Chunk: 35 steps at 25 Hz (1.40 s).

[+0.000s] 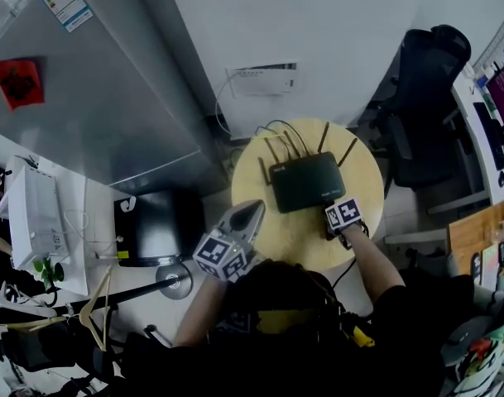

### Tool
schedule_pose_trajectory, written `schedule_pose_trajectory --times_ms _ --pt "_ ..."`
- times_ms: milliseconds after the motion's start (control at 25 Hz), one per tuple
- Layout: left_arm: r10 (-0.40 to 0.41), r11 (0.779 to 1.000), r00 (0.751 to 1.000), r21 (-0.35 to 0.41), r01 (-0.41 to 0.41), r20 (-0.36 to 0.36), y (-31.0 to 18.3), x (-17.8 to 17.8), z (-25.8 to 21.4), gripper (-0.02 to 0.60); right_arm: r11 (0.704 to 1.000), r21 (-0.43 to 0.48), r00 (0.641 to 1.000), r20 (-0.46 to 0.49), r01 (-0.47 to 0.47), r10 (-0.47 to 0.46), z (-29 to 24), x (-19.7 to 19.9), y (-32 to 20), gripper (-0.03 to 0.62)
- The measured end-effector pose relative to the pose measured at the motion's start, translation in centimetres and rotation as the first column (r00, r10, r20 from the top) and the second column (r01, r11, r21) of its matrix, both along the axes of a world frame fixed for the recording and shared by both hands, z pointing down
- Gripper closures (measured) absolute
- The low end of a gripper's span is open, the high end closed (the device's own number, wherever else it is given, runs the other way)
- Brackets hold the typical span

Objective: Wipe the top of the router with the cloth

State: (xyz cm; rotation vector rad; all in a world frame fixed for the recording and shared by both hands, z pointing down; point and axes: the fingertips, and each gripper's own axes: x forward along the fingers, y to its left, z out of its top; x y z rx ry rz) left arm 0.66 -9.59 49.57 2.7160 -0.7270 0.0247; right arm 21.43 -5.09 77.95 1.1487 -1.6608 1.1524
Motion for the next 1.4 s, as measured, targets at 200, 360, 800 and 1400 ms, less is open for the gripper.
schedule_pose_trajectory --times_ms 200,360,800,1400 --pt "-0.008 1.000 1.000 -0.006 0.007 -0.001 0.1 -0.8 0.1 0.590 1.000 -0.016 1.000 0.015 -0.010 0.010 0.1 -1.5 0.1 0.531" --pt "-0.015 1.000 1.000 -0.009 0.015 -0.012 0.0 -0.9 0.0 0.591 1.000 -0.014 0.999 0.054 -0.001 0.002 -0.2 -3.6 -0.2 0.531" --pt "-0.043 0.999 0.999 -0.010 0.043 -0.010 -0.1 -1.9 0.4 0.590 0.997 -0.034 0.996 0.059 0.065 -0.063 -0.3 -7.6 -0.5 0.531" --pt "-0.077 0.997 0.997 -0.022 0.076 -0.020 -0.8 -3.7 0.6 0.590 0.989 -0.038 0.982 0.127 0.146 -0.140 -0.4 -13.1 -0.4 0.531"
